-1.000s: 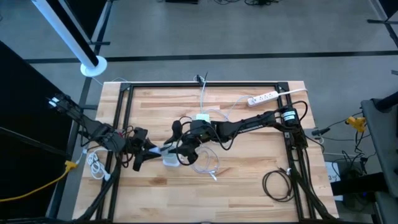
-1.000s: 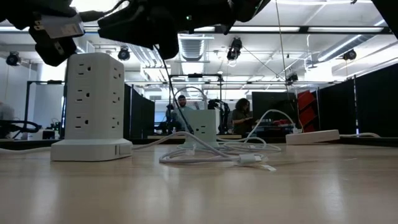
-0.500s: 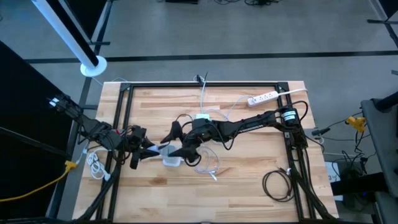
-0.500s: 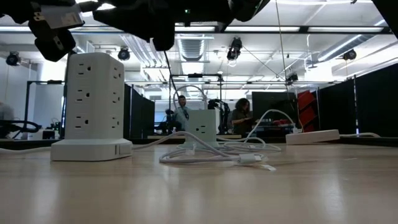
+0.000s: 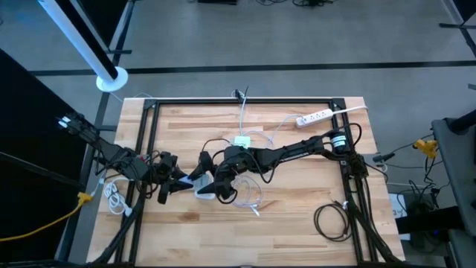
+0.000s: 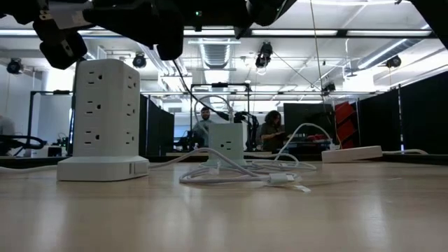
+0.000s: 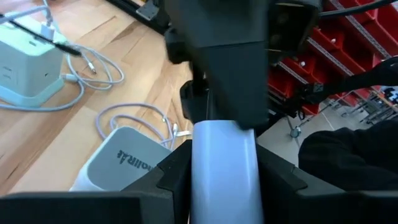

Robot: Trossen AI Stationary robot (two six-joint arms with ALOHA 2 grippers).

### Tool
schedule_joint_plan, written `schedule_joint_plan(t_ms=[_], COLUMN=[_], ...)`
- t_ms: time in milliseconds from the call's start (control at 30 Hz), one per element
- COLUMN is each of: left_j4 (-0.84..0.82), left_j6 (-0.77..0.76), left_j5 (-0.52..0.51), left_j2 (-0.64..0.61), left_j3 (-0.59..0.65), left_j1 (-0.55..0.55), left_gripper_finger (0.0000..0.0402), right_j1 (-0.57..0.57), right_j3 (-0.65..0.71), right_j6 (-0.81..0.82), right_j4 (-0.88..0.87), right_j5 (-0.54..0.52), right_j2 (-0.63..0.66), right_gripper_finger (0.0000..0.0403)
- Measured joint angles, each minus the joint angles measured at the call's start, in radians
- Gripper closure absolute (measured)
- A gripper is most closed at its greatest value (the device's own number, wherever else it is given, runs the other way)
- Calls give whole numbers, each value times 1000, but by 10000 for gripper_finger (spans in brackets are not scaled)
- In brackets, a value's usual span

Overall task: Insert USB
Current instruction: Insert the white charger adapter into the middle left white outlet extension

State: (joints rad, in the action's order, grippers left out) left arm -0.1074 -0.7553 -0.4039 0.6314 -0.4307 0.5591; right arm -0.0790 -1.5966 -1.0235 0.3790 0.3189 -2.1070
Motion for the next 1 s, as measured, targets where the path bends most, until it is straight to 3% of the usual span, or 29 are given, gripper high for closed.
schedule_joint_plan(t_ms=[267,1000], left_j4=[41,184], left_j6=[-13,-56], left_j5=[4,-6], left_j2=[36,177], left_j3=[0,-1], left_j1=[0,-5], left_gripper_finger=[284,284], right_j1=[-4,-11], right_j3=[-11,-11], right_j6=[-40,-73], right_j4=[-5,-68], right_j5=[-6,-57], right_j2=[-5,-6], right_gripper_finger=[84,202])
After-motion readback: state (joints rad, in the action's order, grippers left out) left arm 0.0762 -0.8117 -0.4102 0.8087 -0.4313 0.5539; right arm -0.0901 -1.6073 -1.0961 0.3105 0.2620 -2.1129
